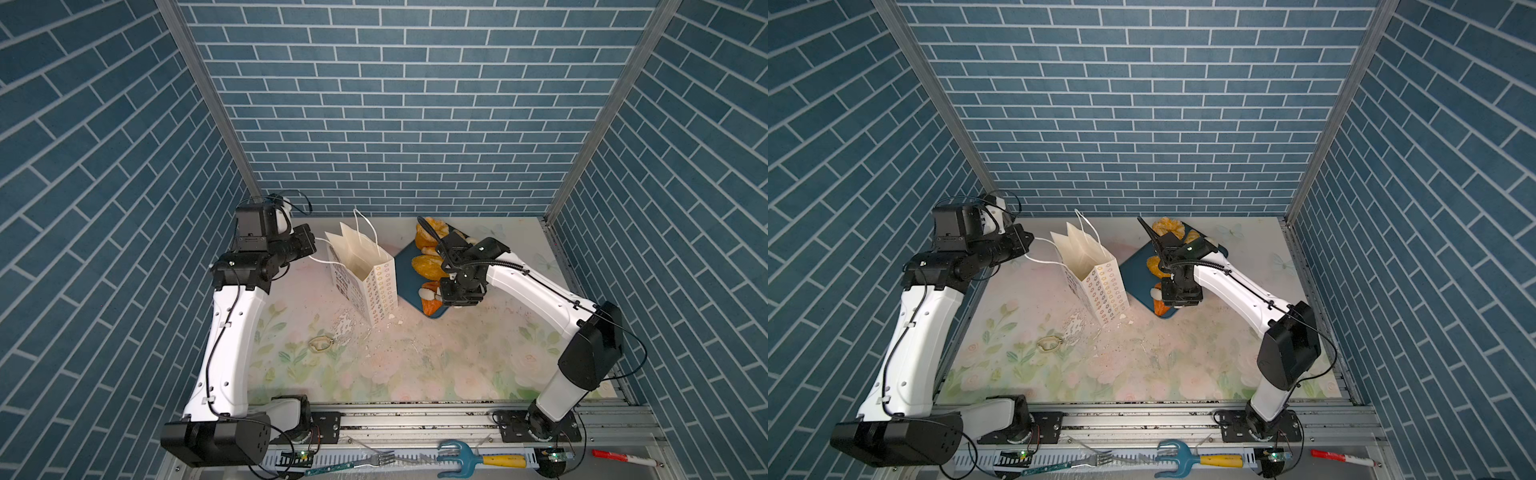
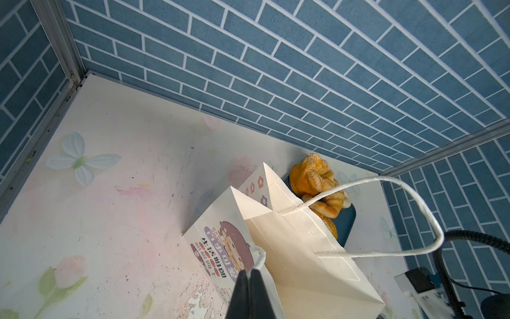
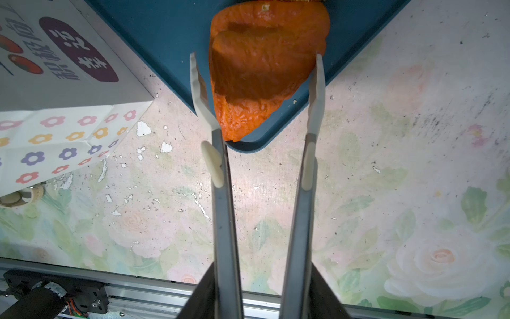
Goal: Place the fake bread into the paper bag
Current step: 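Close the tongs on the orange triangular bread with the right gripper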
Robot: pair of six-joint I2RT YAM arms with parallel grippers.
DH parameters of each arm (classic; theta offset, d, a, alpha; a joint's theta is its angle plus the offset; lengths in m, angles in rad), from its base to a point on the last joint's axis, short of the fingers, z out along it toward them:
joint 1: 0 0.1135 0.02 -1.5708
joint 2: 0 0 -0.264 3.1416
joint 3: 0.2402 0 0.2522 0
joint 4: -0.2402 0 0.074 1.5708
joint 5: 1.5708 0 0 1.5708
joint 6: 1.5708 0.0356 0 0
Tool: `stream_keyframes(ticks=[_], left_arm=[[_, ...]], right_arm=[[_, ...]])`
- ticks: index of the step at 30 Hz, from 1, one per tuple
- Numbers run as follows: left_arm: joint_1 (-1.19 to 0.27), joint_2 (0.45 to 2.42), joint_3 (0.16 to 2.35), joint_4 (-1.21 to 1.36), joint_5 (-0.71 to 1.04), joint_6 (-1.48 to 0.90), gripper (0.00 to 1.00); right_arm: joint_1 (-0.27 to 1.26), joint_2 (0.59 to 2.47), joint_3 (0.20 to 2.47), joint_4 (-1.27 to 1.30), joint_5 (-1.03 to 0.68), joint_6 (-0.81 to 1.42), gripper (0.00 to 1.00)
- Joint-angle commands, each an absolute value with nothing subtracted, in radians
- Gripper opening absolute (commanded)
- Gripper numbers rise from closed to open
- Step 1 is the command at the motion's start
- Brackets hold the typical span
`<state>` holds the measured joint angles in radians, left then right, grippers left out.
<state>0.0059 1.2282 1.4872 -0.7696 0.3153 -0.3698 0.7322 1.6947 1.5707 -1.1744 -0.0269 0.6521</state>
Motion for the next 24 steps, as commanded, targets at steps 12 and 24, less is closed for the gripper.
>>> stream_keyframes(ticks=[12,24], left_arm=[[0.003,1.213,1.461,-0.767,0.324,-0.352,0.05],[0.008,1.206,1.454,-0.764,0.327,-0.351,0.05]], right_arm=[[0.762,1.727,1.535,-1.115,-0.076,0.734,0.46],[0.762,1.683,1.522,-1.147,-0.063,0.724,0.32]])
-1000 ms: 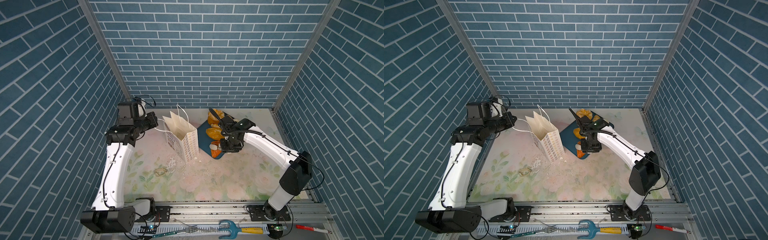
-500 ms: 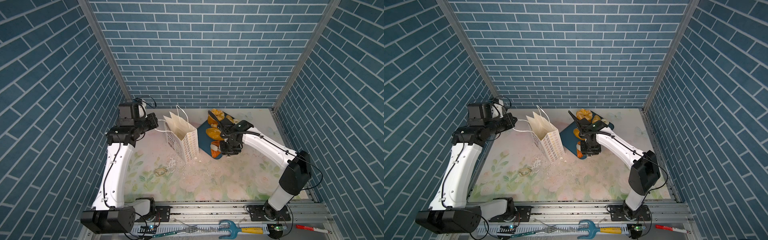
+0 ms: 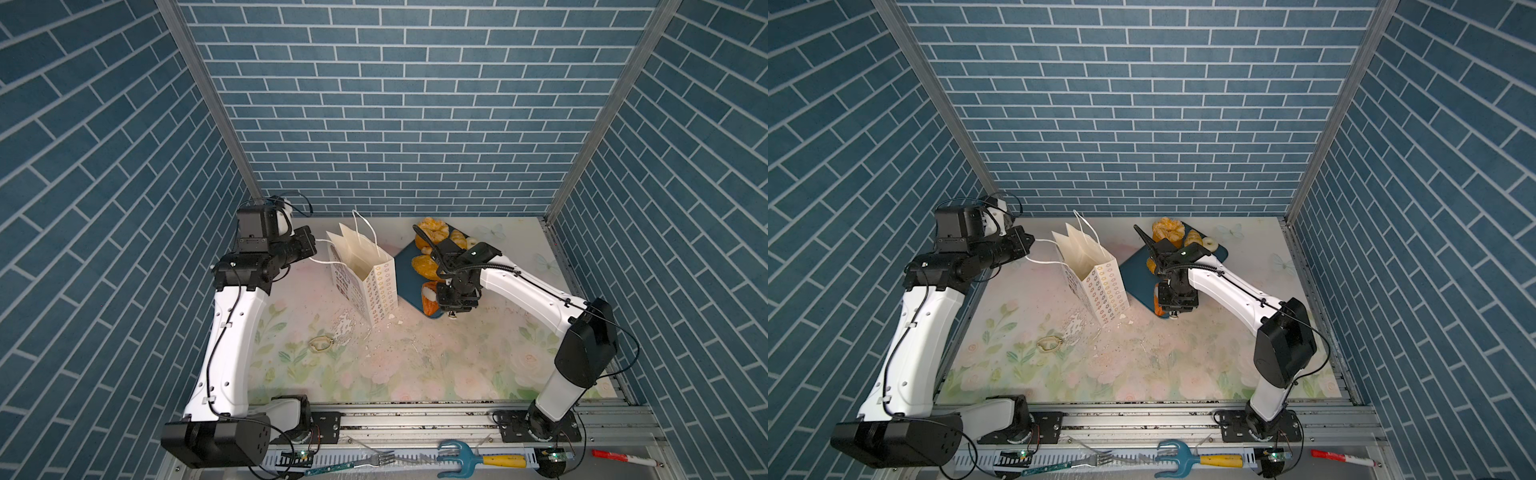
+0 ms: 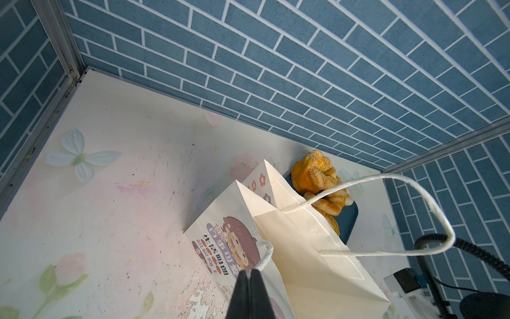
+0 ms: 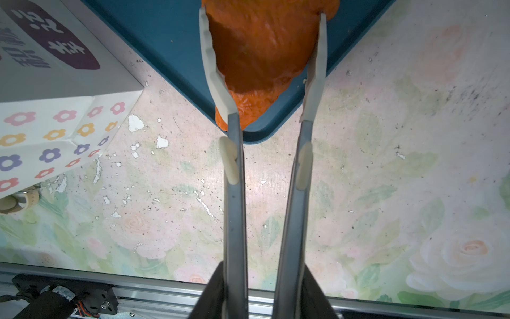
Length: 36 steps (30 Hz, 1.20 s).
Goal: Place the fake bread into the paper bag
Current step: 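Close the tongs on the orange triangular bread with the right gripper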
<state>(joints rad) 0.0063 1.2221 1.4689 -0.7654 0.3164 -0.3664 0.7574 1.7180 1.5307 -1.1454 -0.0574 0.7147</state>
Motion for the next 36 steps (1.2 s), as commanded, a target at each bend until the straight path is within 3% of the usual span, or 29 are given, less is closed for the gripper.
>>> stream_keyframes(ticks=[1,36], left_arm=[[0.008,1.206,1.454,-0.764,0.328,-0.35,0.04],[0.008,1.187,1.448,-0.755,0.324,-0.37,0.05]], right_arm=[[0.762,1.675,1.52,-1.15,-0.064,0.724,0.32],[0.801,1.509,1.549,-1.198,0.018,0.627,0.22]])
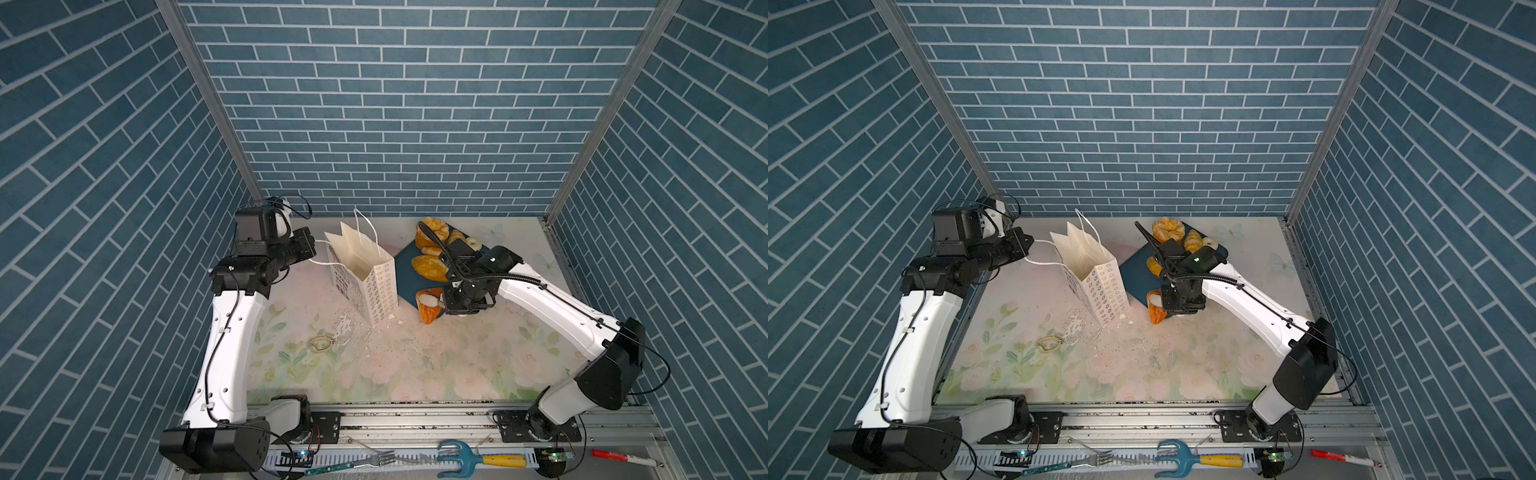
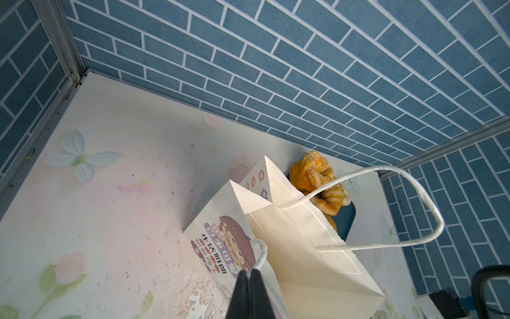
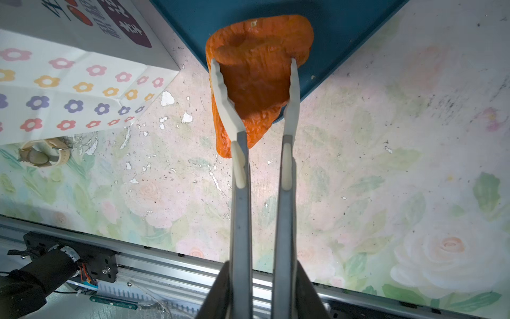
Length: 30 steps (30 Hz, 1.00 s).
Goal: Place the fake bread into the paper bag
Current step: 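Close the tongs on the orange triangular bread with the right gripper, then lift the orange bread in the tongs and carry it over the bag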
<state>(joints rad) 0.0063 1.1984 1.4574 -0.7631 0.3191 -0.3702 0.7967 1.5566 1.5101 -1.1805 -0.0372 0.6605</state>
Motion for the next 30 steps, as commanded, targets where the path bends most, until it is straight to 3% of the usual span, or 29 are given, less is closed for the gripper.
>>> stream_keyframes(ticks=[1,14,23,25,30], left_arm=[[0.008,1.188,1.448,-0.756,0.324,-0.372,0.05],[0.007,1.19,1.45,-0.756,0.334,-0.387,0.05],[0.005,1.194,1.461,-0.762,0.353,-0.409,0.05],[0.003,1.195,1.465,-0.764,0.354,-0.411,0.11],[0.0,1.186,1.486,-0.781,0.354,-0.411,0.45]], right_arm=[[0.801,1.507,1.559,-1.202,0.022,0.622,0.22],[0.803,1.334,1.66,-1.121,0.054,0.493,0.21],[0.822,1.395,1.967,-1.055,0.032,0.214,0.2],[0.831,1.436,2.048,-1.052,-0.005,0.15,0.2],[0.889,1.556,2.278,-1.077,-0.046,0.002,0.2]])
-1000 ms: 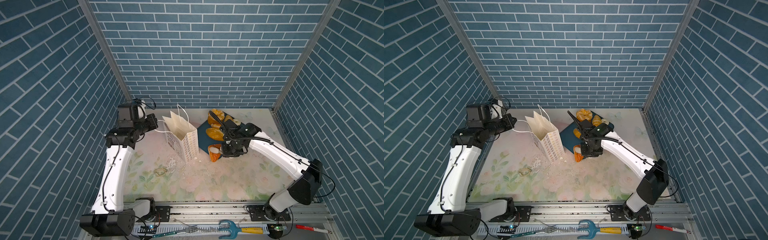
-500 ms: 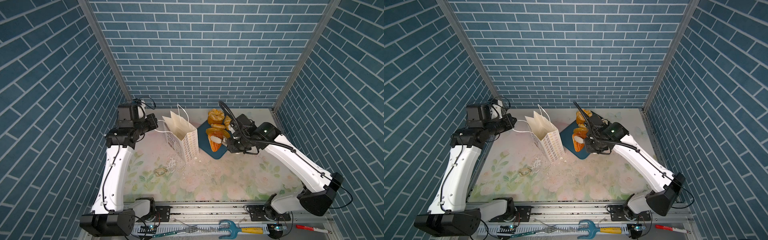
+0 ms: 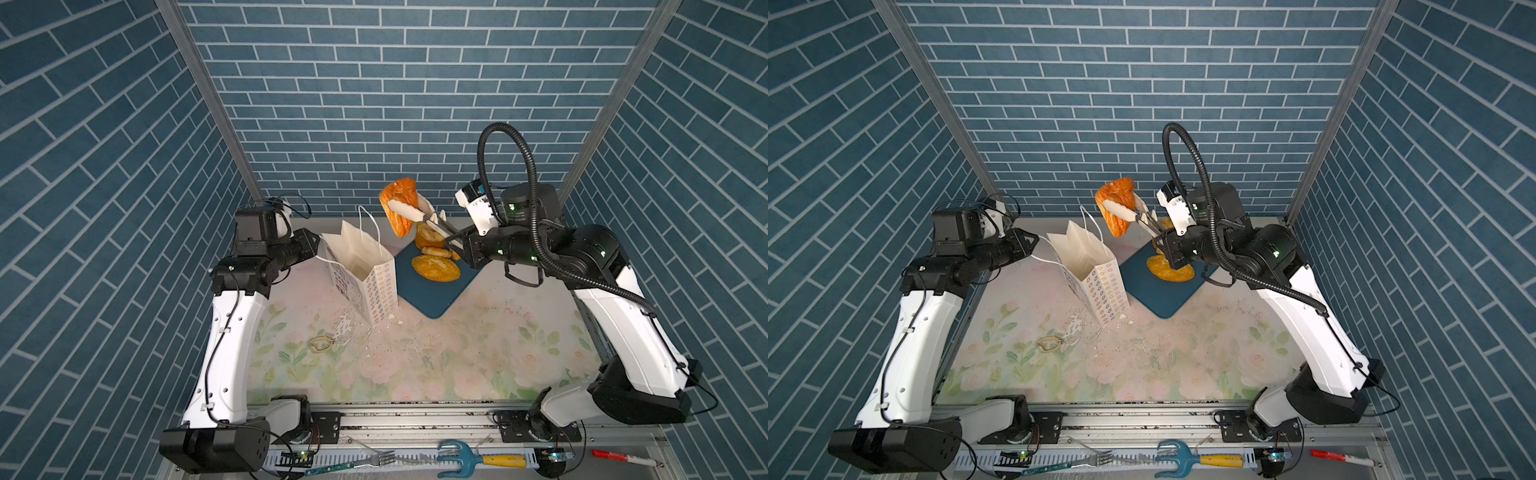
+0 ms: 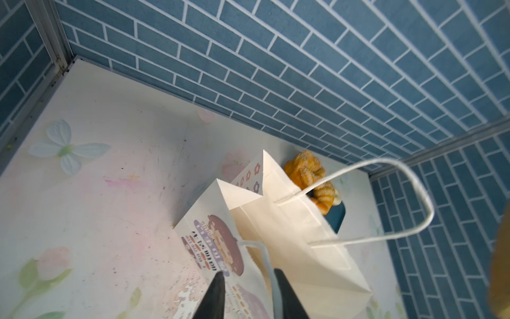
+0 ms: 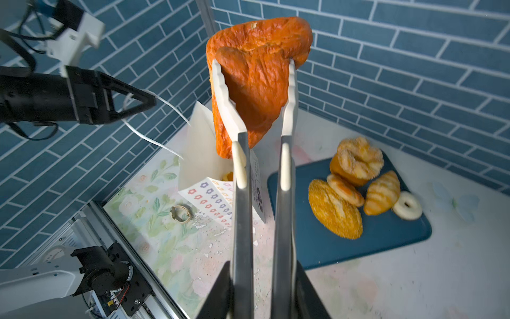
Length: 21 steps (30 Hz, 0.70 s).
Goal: Place the fake bread into the paper bag
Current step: 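Lift the orange bread in the tongs and carry it over the bag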
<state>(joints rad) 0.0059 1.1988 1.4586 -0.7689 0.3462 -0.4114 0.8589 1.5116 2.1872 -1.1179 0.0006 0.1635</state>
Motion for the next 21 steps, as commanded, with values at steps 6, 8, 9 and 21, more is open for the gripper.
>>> stream_keyframes(ticks=[6,8,9,21], left_arm=[[-0.01,1.167,1.494,-0.807,0.358,-0.423,0.52],[-0.015,1.16,1.49,-0.81,0.361,-0.431,0.52],[-0.017,1.157,1.488,-0.81,0.363,-0.435,0.51],[-0.026,1.141,1.448,-0.743,0.384,-0.484,0.15]], right_arm=[[0.944,1.642,2.378,-1.067,-0.114,-0.106,0.2],[0.963,1.661,2.378,-1.074,-0.103,-0.139,0.2],[0.97,1.668,2.378,-1.079,-0.103,-0.152,0.2],[0.977,1.725,2.252,-1.077,0.09,-0.213,0.2]])
